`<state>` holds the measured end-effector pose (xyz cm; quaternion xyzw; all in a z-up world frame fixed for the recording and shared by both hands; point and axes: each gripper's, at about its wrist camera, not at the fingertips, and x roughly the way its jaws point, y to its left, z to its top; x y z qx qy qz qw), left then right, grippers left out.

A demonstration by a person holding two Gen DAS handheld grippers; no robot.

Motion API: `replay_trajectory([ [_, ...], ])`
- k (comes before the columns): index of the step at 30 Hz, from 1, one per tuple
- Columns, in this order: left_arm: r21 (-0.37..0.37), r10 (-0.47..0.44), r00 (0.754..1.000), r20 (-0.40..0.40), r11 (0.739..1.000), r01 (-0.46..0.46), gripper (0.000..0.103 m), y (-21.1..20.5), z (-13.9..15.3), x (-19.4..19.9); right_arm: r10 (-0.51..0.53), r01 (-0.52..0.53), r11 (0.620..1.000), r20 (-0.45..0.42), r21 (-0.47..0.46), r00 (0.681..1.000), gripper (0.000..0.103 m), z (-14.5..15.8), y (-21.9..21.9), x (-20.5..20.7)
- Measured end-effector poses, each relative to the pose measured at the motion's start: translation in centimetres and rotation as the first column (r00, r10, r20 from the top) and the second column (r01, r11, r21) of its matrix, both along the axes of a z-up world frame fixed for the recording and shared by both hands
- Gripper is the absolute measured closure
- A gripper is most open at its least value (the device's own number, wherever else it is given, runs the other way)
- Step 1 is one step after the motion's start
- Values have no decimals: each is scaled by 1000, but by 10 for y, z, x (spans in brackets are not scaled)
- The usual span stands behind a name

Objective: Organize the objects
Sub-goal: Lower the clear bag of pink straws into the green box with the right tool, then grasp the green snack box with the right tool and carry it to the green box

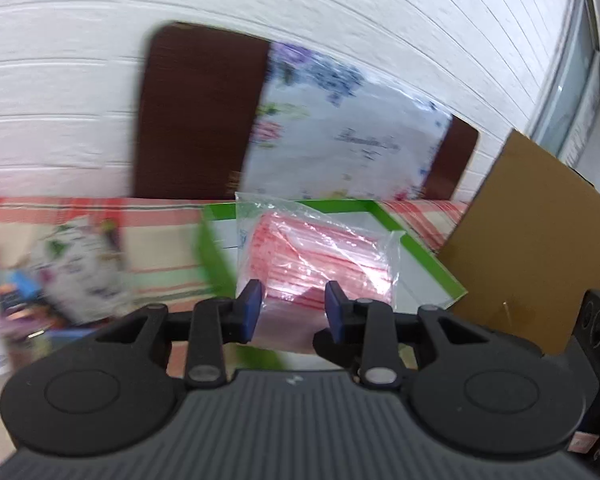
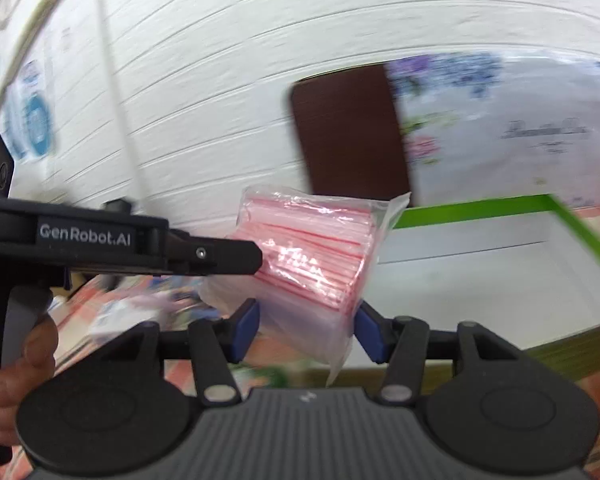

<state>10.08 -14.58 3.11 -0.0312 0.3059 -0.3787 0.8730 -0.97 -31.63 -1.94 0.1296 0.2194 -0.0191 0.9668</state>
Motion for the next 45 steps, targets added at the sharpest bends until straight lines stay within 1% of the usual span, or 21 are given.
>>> replay_trajectory([
  [5, 10, -103, 994, -37, 995, 103, 67, -91, -24, 29, -166, 164, 985, -36, -55, 985, 50, -18, -73, 13],
  [6, 13, -109, 993, -42, 994, 110, 65, -103, -30, 35, -206, 200, 975, -56, -94, 977, 45, -24, -78, 19],
  [7, 21, -105, 993, -55, 994, 106, 65, -117, -35, 40, -254, 243, 960, -66, -142, 965, 35, -29, -82, 26],
  [8, 35, -98, 993, -69, 994, 101, 65, -125, -39, 44, -298, 283, 942, -59, -182, 953, 29, -35, -84, 27],
  [10, 49, -79, 994, -80, 995, 83, 65, -126, -40, 44, -328, 320, 929, -18, -185, 944, 26, -37, -83, 20],
  [13, 23, -82, 996, -39, 996, 83, 65, -101, -26, 28, -308, 315, 933, 71, -175, 949, 27, -32, -67, -1],
  [16, 16, -57, 998, 14, 998, 57, 65, -59, -8, 6, -257, 280, 944, 144, -173, 956, 27, -26, -36, -20],
  [19, 57, 12, 998, 58, 998, -16, 65, -10, 1, -16, -179, 197, 973, 148, -120, 973, 30, -23, -10, -36],
  [21, 109, 73, 995, 65, 991, -79, 65, 20, -1, -28, -85, 95, 992, 112, -83, 990, 34, -26, 10, -42],
  [23, 180, 143, 989, 43, 972, -149, 65, 47, -10, -33, 30, -26, 997, 57, -71, 998, 39, -32, 36, -41],
  [25, 231, 206, 978, 7, 952, -202, 65, 68, -22, -33, 131, -131, 989, -7, -68, 991, 47, -41, 61, -34],
  [26, 244, 232, 973, -16, 944, -221, 65, 79, -29, -34, 167, -169, 983, -36, -69, 985, 47, -45, 72, -31],
  [28, 243, 256, 964, -69, 942, -233, 65, 94, -38, -33, 205, -213, 973, -88, -93, 975, 46, -51, 89, -21],
  [32, 171, 224, 958, -181, 966, -194, 62, 110, -48, -28, 209, -232, 958, -142, -171, 967, 40, -55, 107, 1],
  [34, 143, 218, 952, -213, 971, -190, 43, 109, -53, -22, 209, -239, 954, -169, -183, 963, 34, -59, 115, 4],
  [35, 133, 216, 951, -220, 973, -190, 38, 107, -56, -22, 210, -245, 950, -185, -195, 960, 32, -62, 119, 7],
  [38, 117, 178, 956, -232, 981, -155, 37, 89, -61, -19, 203, -253, 938, -219, -237, 955, 31, -71, 127, 18],
  [40, 121, 150, 958, -245, 985, -123, 43, 78, -68, -17, 205, -259, 934, -223, -246, 953, 28, -77, 130, 23],
  [41, 129, 137, 956, -258, 986, -107, 51, 74, -72, -16, 209, -260, 934, -217, -245, 954, 27, -78, 130, 23],
  [43, 132, 145, 957, -250, 985, -115, 58, 74, -76, -21, 180, -231, 938, -206, -259, 962, 36, -76, 133, 21],
  [45, 140, 147, 963, -224, 983, -117, 69, 78, -68, -30, 187, -230, 940, -184, -250, 965, 37, -73, 133, 12],
])
